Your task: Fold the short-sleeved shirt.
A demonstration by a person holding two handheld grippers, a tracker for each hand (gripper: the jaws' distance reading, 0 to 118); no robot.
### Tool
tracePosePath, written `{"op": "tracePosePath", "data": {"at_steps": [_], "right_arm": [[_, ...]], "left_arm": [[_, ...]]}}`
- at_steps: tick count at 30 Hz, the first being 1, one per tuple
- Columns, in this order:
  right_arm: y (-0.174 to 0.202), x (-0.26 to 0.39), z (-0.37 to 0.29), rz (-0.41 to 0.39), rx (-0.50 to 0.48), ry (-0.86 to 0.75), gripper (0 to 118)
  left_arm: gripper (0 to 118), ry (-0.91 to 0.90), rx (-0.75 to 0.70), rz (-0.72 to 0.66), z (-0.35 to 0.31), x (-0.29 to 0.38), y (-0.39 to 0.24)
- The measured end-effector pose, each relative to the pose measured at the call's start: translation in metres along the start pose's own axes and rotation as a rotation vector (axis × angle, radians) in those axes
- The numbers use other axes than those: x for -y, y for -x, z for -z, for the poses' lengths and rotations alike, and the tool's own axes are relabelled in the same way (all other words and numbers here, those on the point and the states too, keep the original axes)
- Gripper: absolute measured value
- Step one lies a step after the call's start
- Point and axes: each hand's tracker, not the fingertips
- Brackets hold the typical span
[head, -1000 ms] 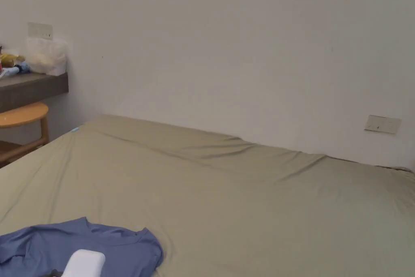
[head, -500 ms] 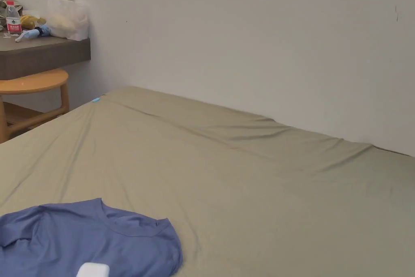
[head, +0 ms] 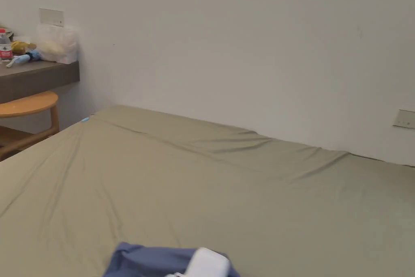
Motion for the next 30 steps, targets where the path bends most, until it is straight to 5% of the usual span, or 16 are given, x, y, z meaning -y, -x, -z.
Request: {"op": "tracePosePath", "data": {"at_steps": [8, 15, 17, 19, 22, 30], "right_arm": [[-0.074, 0.004, -0.072, 0.074, 0.163, -0.088, 10], [-0.124, 0.025, -0.116, 0.155, 0.284, -0.104, 10], [-0.132, 0.032, -0.121, 0.183, 0.294, -0.092, 10], [-0.135, 0.038, -0.122, 0.188, 0.301, -0.085, 10], [-0.134, 0.041, -0.119, 0.186, 0.300, -0.081, 10], [-0.100, 0.027, -0.101, 0.131, 0.199, -0.118, 10]], "left_arm": [[7, 0.029, 0.396, 0.100, -0.029, 0.007, -0.189], [8, 0.152, 0.565, 0.142, -0.043, 0.046, -0.290], [40, 0.227, 0.562, 0.161, -0.044, 0.062, -0.299], [113, 0.307, 0.557, 0.126, -0.041, 0.072, -0.294], [118, 0.266, 0.556, 0.003, -0.051, 0.074, -0.256], [117, 0.093, 0.060, -0.147, -0.101, 0.029, -0.071]]}}
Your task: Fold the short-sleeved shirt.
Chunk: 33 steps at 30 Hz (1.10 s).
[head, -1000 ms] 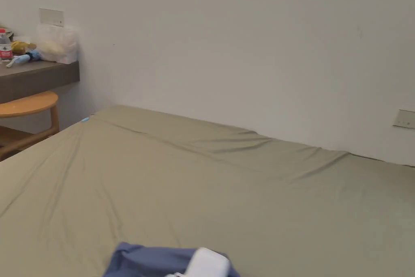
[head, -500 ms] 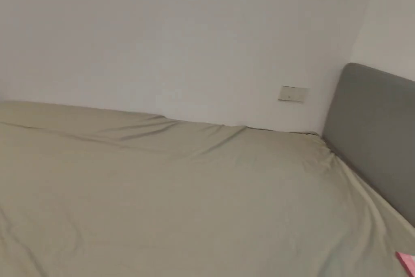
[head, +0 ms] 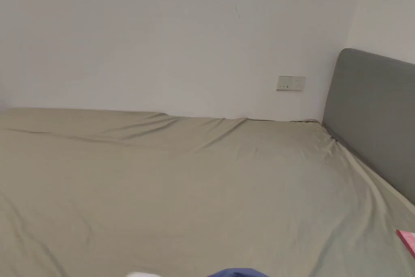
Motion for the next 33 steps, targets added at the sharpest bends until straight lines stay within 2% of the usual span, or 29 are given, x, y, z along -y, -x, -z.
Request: {"op": "tracePosePath", "data": {"at_steps": [1, 2, 3, 4, 5, 7, 10, 11, 12, 13, 14, 15, 16, 21, 22, 23, 24, 25, 26, 27, 29, 30, 31, 32, 33], "right_arm": [[0.007, -0.001, 0.002, -0.009, -0.015, -0.006, 10], [0.014, -0.001, 0.005, -0.013, -0.033, -0.011, 10], [0.020, -0.002, 0.009, -0.013, -0.052, -0.012, 10], [0.027, -0.001, 0.014, -0.010, -0.072, -0.012, 10], [0.034, -0.001, 0.019, -0.007, -0.086, -0.010, 10], [0.048, 0.000, 0.026, -0.003, -0.119, 0.002, 10], [0.066, -0.001, 0.034, -0.030, -0.160, 0.016, 10], [0.071, -0.003, 0.036, -0.042, -0.165, 0.016, 10], [0.073, -0.004, 0.038, -0.050, -0.168, 0.013, 10], [0.076, -0.006, 0.040, -0.058, -0.176, 0.011, 10], [0.077, -0.008, 0.042, -0.064, -0.182, 0.012, 10], [0.078, -0.010, 0.044, -0.072, -0.182, 0.014, 10], [0.078, -0.012, 0.045, -0.082, -0.179, 0.015, 10], [0.070, -0.012, 0.055, -0.124, -0.140, 0.035, 10], [0.066, -0.012, 0.057, -0.122, -0.128, 0.047, 10], [0.063, -0.011, 0.059, -0.125, -0.117, 0.059, 10], [0.059, -0.011, 0.060, -0.130, -0.113, 0.064, 10], [0.056, -0.011, 0.063, -0.136, -0.107, 0.066, 10], [0.052, -0.012, 0.068, -0.144, -0.098, 0.067, 10], [0.049, -0.013, 0.075, -0.152, -0.100, 0.074, 10], [0.044, -0.018, 0.101, -0.199, -0.158, 0.131, 11], [0.045, -0.020, 0.118, -0.217, -0.170, 0.141, 17], [0.047, -0.023, 0.136, -0.238, -0.193, 0.147, 33], [0.049, -0.025, 0.155, -0.250, -0.219, 0.148, 43], [0.053, -0.026, 0.177, -0.260, -0.250, 0.151, 46]], "left_arm": [[114, -0.012, -0.067, -0.015, -0.009, -0.004, 0.022], [104, -0.015, -0.115, -0.020, -0.018, -0.005, 0.041], [76, -0.016, -0.166, -0.026, -0.025, -0.005, 0.057], [14, 0.005, -0.236, -0.021, -0.027, -0.004, 0.071], [3, 0.021, -0.313, -0.030, -0.026, 0.001, 0.084], [2, 0.047, -0.245, -0.033, -0.022, 0.003, 0.105], [4, 0.077, -0.192, -0.116, 0.006, 0.005, 0.121], [14, 0.087, -0.202, -0.099, 0.019, 0.003, 0.123], [34, 0.089, -0.204, -0.101, 0.034, 0.003, 0.125], [67, 0.115, -0.214, -0.102, 0.053, 0.005, 0.124], [92, 0.132, -0.212, -0.109, 0.073, 0.006, 0.125], [107, 0.148, -0.213, -0.120, 0.090, 0.006, 0.125], [109, 0.172, -0.201, -0.121, 0.108, 0.011, 0.125], [107, 0.294, -0.177, -0.092, 0.207, 0.036, 0.119], [86, 0.352, -0.194, -0.061, 0.226, 0.042, 0.116], [60, 0.419, -0.240, -0.008, 0.239, 0.050, 0.112], [60, 0.412, -0.315, 0.034, 0.245, 0.058, 0.106], [44, 0.381, -0.348, 0.056, 0.242, 0.067, 0.104], [8, 0.243, -0.336, 0.032, 0.225, 0.065, 0.096], [5, 0.253, -0.313, 0.041, 0.222, 0.061, 0.091], [5, 0.263, -0.296, 0.145, 0.214, 0.068, 0.080], [5, 0.264, -0.309, 0.168, 0.207, 0.068, 0.077], [5, 0.247, -0.299, 0.165, 0.195, 0.066, 0.077], [5, 0.211, -0.228, 0.109, 0.185, 0.064, 0.077], [5, 0.197, -0.204, 0.077, 0.170, 0.062, 0.082]]}}
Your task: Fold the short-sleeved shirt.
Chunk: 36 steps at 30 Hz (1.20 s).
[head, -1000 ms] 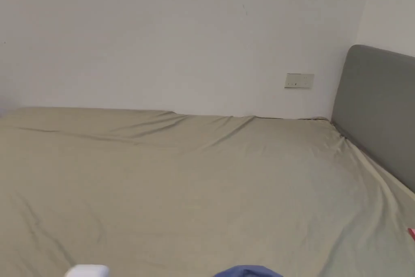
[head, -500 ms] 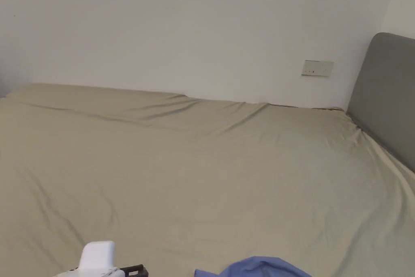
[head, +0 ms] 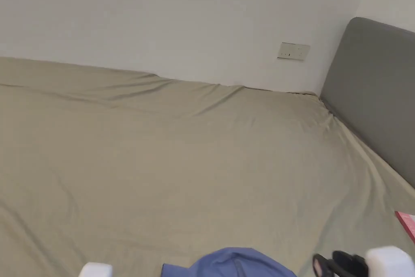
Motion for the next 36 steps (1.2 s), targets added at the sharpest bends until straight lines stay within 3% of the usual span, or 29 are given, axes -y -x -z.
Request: {"op": "tracePosePath", "data": {"at_steps": [2, 5, 7, 11, 12, 13, 14, 15, 17, 20, 21, 23, 25, 30, 33, 36], "right_arm": [[-0.004, -0.006, 0.054, -0.058, -0.109, 0.061, 49], [-0.005, 0.002, 0.144, -0.085, -0.274, 0.266, 49], [0.002, 0.014, 0.194, -0.137, -0.287, 0.429, 49], [0.026, 0.058, 0.254, -0.203, -0.262, 0.584, 48], [0.023, 0.057, 0.243, -0.123, -0.257, 0.478, 43], [0.016, 0.044, 0.237, -0.044, -0.275, 0.426, 12], [0.013, 0.040, 0.234, 0.070, -0.287, 0.515, 9], [0.011, 0.043, 0.229, 0.114, -0.288, 0.555, 9], [0.005, 0.041, 0.210, 0.126, -0.296, 0.503, 9], [-0.011, 0.012, 0.159, 0.216, -0.323, 0.352, 9], [-0.022, -0.002, 0.140, 0.265, -0.327, 0.298, 9], [-0.054, -0.032, 0.094, 0.441, -0.408, 0.188, 9], [-0.087, -0.058, 0.046, 0.543, -0.390, 0.059, 9], [-0.135, -0.131, -0.079, 0.479, -0.322, -0.127, 9], [-0.118, -0.179, -0.152, 0.416, -0.332, -0.212, 9], [-0.103, -0.223, -0.199, 0.331, -0.256, -0.272, 9]], "left_arm": [[5, -0.043, 0.007, -0.069, -0.028, -0.001, 0.011], [5, -0.098, 0.076, -0.183, -0.068, -0.003, 0.034], [5, -0.113, 0.089, -0.218, -0.087, -0.002, 0.044], [5, -0.121, 0.103, -0.221, -0.104, -0.001, 0.056], [5, -0.123, 0.103, -0.223, -0.106, 0.000, 0.057], [5, -0.123, 0.098, -0.220, -0.107, -0.001, 0.059], [5, -0.123, 0.091, -0.216, -0.109, -0.001, 0.060], [5, -0.129, 0.085, -0.209, -0.110, -0.001, 0.062], [5, -0.137, 0.081, -0.209, -0.113, -0.007, 0.063], [5, -0.175, 0.082, -0.227, -0.135, -0.021, 0.079], [5, -0.202, 0.076, -0.228, -0.147, -0.027, 0.086], [5, -0.253, 0.043, -0.201, -0.176, -0.042, 0.104], [5, -0.353, 0.005, -0.194, -0.215, -0.055, 0.125], [5, -0.499, -0.066, -0.205, -0.297, -0.107, 0.174], [5, -0.602, -0.030, -0.182, -0.347, -0.144, 0.183], [5, -0.648, -0.054, -0.152, -0.382, -0.186, 0.185]]}}
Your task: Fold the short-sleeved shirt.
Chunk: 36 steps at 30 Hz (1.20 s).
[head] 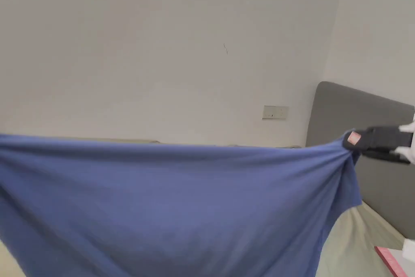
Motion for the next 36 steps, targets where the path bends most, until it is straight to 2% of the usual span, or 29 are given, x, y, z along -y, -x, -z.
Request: {"op": "tracePosePath", "data": {"at_steps": [2, 6, 9, 14, 18, 23, 24, 30, 36], "right_arm": [[0.027, -0.027, -0.015, -0.045, 0.035, -0.046, 9], [0.060, -0.067, -0.025, -0.069, 0.068, -0.092, 9], [0.072, -0.089, -0.027, -0.070, 0.065, -0.105, 9], [0.089, -0.114, -0.023, -0.118, 0.076, -0.118, 9], [0.090, -0.128, -0.006, -0.145, 0.100, -0.087, 9], [0.084, -0.138, 0.018, -0.177, 0.112, -0.077, 9], [0.084, -0.140, 0.025, -0.193, 0.120, -0.074, 9], [0.061, -0.162, 0.082, -0.228, 0.143, -0.052, 9], [0.035, -0.181, 0.149, -0.209, 0.162, -0.040, 9]], "left_arm": [[5, -0.012, 0.002, -0.002, 0.001, -0.035, -0.003], [5, -0.037, -0.007, -0.011, 0.004, -0.085, -0.005], [5, -0.052, -0.019, -0.020, 0.003, -0.110, -0.004], [5, -0.064, -0.022, -0.033, 0.006, -0.135, 0.005], [5, -0.047, 0.005, -0.068, 0.022, -0.144, 0.016], [5, -0.030, -0.011, -0.027, 0.032, -0.146, -0.003], [5, -0.024, -0.016, -0.027, 0.071, -0.150, 0.005], [5, 0.020, -0.055, 0.001, 0.132, -0.149, -0.006], [5, 0.019, -0.067, -0.027, 0.206, -0.156, -0.011]]}}
